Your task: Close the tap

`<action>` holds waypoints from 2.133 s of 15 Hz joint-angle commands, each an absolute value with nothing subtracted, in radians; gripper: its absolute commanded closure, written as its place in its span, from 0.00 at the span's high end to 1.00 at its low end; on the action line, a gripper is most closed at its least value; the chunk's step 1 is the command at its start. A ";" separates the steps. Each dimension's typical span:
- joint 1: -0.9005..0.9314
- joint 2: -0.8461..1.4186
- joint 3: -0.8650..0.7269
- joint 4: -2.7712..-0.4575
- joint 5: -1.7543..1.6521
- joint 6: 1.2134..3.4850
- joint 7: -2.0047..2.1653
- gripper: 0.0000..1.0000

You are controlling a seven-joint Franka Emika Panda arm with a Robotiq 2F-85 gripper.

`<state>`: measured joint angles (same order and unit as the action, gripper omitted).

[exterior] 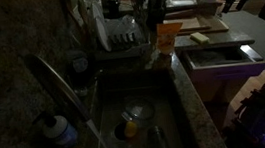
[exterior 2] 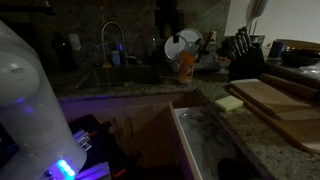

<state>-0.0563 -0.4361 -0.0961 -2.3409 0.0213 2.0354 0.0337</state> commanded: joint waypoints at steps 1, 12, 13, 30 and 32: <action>-0.066 -0.435 -0.088 -2.338 0.026 2.032 0.030 1.00; 0.191 0.019 0.144 -2.262 0.139 2.183 -0.076 1.00; 0.215 0.062 0.176 -2.242 0.121 2.238 -0.065 1.00; 0.221 0.511 0.361 -1.961 0.277 2.675 -0.246 1.00; 0.229 0.569 0.397 -1.892 0.251 2.750 -0.279 1.00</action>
<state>0.2369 0.4742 0.3394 -2.0014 0.2522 2.6720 -0.2127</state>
